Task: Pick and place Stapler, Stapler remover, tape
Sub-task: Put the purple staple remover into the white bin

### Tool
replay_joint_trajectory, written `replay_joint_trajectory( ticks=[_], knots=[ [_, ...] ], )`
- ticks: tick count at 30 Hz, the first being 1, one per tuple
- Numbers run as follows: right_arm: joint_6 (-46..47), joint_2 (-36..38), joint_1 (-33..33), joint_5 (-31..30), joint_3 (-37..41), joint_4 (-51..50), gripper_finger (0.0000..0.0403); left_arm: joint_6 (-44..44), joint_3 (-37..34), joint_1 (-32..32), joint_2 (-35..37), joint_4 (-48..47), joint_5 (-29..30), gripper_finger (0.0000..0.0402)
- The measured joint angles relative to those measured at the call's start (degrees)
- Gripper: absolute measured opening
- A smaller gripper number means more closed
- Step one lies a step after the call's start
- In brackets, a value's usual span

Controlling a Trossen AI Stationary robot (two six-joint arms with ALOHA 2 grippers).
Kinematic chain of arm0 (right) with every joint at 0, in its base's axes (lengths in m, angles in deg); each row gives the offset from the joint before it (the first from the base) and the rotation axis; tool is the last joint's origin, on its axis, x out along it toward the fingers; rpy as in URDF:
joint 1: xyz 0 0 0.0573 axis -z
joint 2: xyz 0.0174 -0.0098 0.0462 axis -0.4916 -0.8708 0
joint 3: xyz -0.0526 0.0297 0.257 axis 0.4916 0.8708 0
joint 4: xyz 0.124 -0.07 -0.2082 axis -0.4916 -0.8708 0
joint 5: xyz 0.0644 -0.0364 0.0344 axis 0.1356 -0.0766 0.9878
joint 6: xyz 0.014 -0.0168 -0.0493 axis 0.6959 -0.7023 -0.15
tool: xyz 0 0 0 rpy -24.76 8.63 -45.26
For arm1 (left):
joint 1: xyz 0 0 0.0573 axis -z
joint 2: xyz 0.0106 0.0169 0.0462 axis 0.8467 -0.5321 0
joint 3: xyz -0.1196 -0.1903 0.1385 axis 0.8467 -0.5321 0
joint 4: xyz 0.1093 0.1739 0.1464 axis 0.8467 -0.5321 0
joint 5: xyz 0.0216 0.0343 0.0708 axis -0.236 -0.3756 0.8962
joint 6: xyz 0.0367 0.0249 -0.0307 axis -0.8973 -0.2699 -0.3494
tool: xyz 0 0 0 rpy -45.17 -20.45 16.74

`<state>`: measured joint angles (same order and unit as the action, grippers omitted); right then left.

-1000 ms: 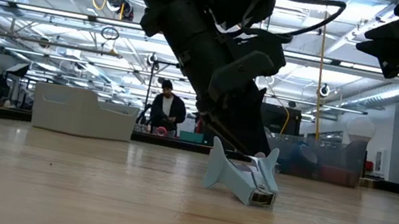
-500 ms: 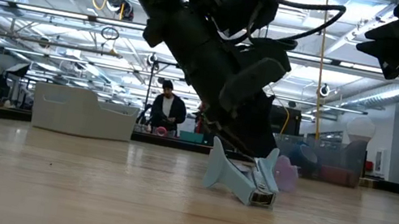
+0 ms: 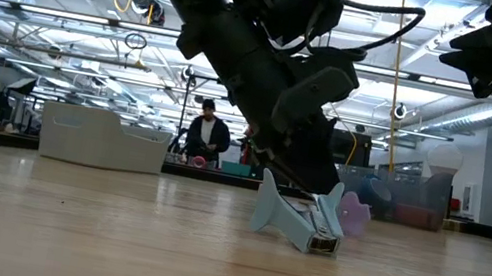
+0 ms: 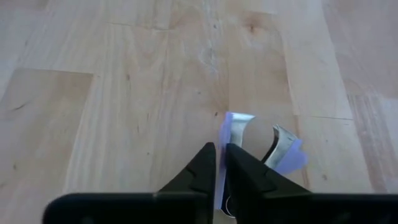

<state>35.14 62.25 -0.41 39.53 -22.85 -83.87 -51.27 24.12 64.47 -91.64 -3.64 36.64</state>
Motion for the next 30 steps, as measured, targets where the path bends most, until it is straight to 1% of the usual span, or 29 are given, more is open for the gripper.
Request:
replay_joint_trajectory(
  ticks=[11, 14, 18, 21, 30],
  knots=[
    [0.0, 0.0, 0.0, 0.0, 0.0, 0.0, 0.013, 0.3, -0.1, -0.6, -0.2, 2.4, 0.0, 0.008],
    [0.0, 0.0, 0.0, 0.0, 0.0, 0.0, 0.013, 1.8, -0.1, -1.2, -0.2, 3.0, -0.1, 0.0089],
    [0.0, 0.0, 0.0, 0.0, 0.0, 0.0, 0.013, 3.1, -0.1, -1.9, -0.2, 5.8, -2.9, 0.0101],
    [0.0, 0.0, 0.0, 0.0, 0.0, 0.0, 0.013, 3.1, -0.1, -2.2, -0.2, 6.7, -3.4, 0.011],
    [-0.4, 0.0, 0.0, 0.0, 0.0, 0.0, 0.013, 0.9, -0.1, -2.1, -0.2, 5.8, -3.2, 0.0113]
  ],
)
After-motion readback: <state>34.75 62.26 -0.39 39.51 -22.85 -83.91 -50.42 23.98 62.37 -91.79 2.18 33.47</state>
